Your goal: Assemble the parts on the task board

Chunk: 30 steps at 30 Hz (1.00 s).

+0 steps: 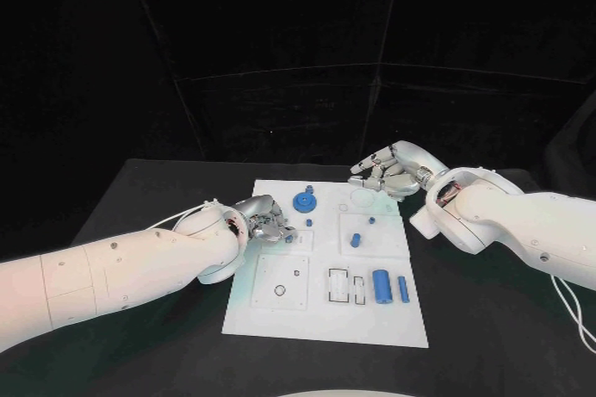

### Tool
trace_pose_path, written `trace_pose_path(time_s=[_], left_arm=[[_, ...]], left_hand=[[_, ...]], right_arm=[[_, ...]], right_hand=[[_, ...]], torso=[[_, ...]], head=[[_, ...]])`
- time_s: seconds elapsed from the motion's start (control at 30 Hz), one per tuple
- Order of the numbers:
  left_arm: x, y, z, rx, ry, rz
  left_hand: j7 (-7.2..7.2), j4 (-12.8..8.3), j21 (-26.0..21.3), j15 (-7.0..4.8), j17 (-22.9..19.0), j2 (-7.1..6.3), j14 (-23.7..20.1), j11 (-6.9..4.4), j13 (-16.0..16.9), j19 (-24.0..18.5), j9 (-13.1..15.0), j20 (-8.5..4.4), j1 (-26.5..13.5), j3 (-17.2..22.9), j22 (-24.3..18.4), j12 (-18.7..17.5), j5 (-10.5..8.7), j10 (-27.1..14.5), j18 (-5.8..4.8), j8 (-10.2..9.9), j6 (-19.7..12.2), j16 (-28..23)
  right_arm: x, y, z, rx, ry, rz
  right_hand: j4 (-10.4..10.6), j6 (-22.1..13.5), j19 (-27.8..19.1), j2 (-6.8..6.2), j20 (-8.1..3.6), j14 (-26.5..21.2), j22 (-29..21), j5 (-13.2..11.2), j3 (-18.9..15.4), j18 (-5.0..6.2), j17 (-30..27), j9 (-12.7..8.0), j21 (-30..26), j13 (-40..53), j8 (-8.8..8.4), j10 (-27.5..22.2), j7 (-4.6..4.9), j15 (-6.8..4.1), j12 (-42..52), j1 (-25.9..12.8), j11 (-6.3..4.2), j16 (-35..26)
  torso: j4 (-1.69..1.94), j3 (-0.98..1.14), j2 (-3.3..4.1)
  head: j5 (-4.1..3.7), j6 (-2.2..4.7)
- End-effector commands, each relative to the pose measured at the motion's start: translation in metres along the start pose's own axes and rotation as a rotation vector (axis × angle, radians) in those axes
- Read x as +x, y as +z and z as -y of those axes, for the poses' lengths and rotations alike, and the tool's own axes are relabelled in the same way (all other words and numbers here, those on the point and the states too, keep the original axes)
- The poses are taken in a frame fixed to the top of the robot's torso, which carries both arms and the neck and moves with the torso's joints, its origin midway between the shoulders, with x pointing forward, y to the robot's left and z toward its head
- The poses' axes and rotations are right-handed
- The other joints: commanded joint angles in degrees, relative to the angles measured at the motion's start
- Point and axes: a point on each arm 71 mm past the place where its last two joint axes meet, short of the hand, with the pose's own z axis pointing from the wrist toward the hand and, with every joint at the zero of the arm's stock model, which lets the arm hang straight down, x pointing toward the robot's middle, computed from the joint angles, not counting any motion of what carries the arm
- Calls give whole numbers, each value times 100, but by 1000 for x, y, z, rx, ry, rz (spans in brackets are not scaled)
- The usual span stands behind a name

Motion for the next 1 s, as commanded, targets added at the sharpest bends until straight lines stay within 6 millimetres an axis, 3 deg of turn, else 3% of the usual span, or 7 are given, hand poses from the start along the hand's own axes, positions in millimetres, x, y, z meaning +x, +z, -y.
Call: trace_pose_path(time_s=[0.03,1.0], left_arm=[[0,0,0,-5,12,-6],[8,0,-2,-25,-17,-116]], left_hand=[[-12,-949,11,-28,1509,3,584,-7,21,88,-2,-10,59,983,4,49,19,50,-74,9,17,19],[-40,-917,7,-31,1509,-60,584,-19,-74,87,-7,-12,-28,960,5,-33,-2,18,-73,-5,48,19]], right_arm=[[0,0,-2,-10,-2,-4],[1,2,-1,-8,-3,-9]], right_hand=[[-1,-37,-40,55,-18,134,-5,28,-44,93,-5,6,-33,-5,24,-30,6,30,-25,-5,-12,-22],[0,-35,-67,68,-17,127,-54,32,-53,103,-37,7,-61,-6,29,-30,6,31,-20,-14,-12,-48]], torso=[[4,0,-4],[6,3,-5]], head=[[-7,-5],[-20,-28]])
